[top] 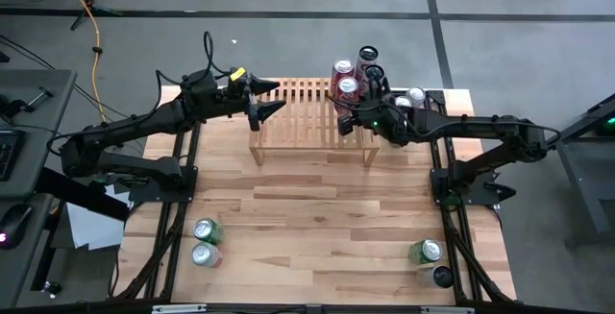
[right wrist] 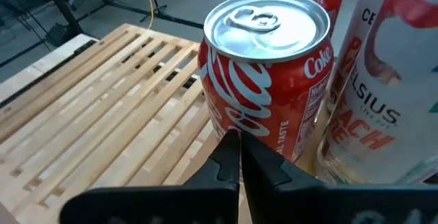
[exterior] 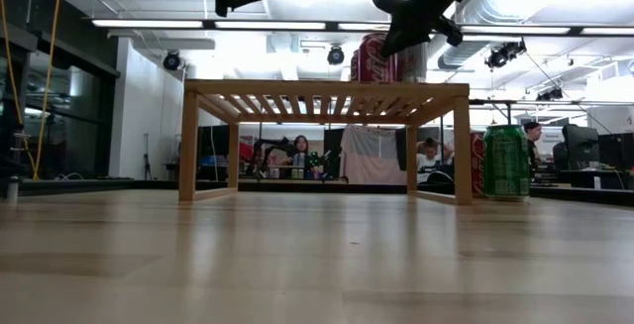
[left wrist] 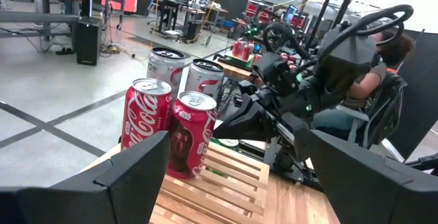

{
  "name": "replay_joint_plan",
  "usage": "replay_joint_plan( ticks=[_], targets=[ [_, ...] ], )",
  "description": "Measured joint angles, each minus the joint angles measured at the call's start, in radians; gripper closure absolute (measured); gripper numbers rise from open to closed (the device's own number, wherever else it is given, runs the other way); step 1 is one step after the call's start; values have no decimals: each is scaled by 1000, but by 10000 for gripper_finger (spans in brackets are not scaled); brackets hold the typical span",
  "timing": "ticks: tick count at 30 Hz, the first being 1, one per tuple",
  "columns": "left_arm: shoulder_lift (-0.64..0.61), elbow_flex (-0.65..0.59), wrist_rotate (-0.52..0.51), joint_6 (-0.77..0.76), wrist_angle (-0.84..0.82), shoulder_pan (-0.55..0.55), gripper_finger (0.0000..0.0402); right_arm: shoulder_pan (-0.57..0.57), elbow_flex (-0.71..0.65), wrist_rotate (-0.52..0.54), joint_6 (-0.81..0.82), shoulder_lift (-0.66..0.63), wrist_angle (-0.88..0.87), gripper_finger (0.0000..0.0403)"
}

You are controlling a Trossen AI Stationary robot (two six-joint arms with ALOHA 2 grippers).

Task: Place canned beverage on shelf
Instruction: Put the left red white soda can on the shelf aligned with the other red white soda can, then put the red white soda can on the shelf aligned with the other red white soda cans

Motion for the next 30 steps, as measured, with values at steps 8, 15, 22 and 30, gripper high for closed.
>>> replay_joint_plan(
  ticks=[8, 15, 22, 30],
  targets=[
    [1, 0, 0, 0, -2, 0, 64, 19, 1, -55, 3, 0, -8, 403],
    [1, 0, -1, 0, -2, 0, 64, 17, 1, -55, 19, 0, -11, 403],
    [1, 0, -15, 0, -2, 0, 64, -8, 1, -56, 11, 0, 17, 403],
    [1, 0, -19, 0, -2, 0, 64, -31, 1, -61, 8, 0, 50, 403]
  ],
)
